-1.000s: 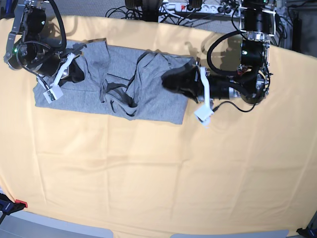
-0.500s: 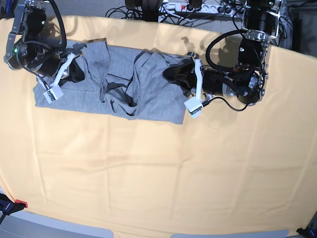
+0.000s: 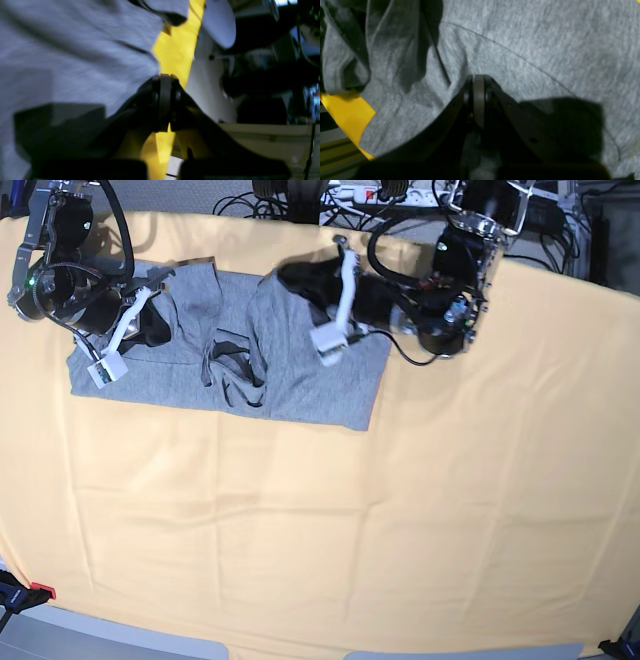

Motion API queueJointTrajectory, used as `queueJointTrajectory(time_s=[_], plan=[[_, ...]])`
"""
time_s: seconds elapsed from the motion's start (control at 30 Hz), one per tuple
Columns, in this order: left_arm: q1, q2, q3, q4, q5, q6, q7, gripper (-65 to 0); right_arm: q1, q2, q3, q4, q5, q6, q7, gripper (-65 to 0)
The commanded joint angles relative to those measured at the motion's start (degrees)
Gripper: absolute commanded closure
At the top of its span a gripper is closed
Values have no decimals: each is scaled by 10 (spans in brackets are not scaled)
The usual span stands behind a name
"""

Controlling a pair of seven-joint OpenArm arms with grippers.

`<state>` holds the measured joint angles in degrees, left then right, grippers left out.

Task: Layout the t-shirt on the table in an organized manner, then fold the t-shirt properly
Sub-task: 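Release the folded end with the left gripper and withdraw it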

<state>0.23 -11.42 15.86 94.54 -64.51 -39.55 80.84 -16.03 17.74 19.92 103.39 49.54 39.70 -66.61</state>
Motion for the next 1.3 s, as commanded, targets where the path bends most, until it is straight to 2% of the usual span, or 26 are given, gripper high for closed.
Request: queueJointTrajectory(time_s=[0.0,0.17,0.37,0.47,0.6,0.7,0.8,0.83,0.93,1.0,1.1,1.27], plan=[[-13,1,9,9,-16,-4,-8,0,5,7,3,6,13,3,10,0],[-56,0,3,24,-37,23,-8,0,5,7,3,6,12,3,9,0],[-74,-2,-90,38,-29,17,-8,0,5,7,3,6,12,3,8,0],[-69,-2,-119,36,34,17,-16,0,9,7,3,7,12,3,9,0],[-47,-2,-122,36,163,17,-103,0,35,10,4,10,19,3,9,0],[-25,-2,-121,36,206,17,-146,0,52,12,5,24,31,3,8,0],[-11,0,-121,33,223,18,-155,0,71,12,5,46,30,3,8,0],[-10,0,-121,28,230,19,-158,0,78,12,5,52,30,3,8,-27],[-10,0,-121,4,262,19,-172,0,103,12,23,64,29,3,3,-227],[-10,0,-121,-14,280,36,-182,0,112,12,53,67,28,3,-9,-318],[-10,-3,-122,-36,287,50,-192,0,114,12,120,68,18,-7,-18,-346],[-11,-3,-121,-39,271,51,-191,0,78,18,239,58,11,-51,-17,-349]])
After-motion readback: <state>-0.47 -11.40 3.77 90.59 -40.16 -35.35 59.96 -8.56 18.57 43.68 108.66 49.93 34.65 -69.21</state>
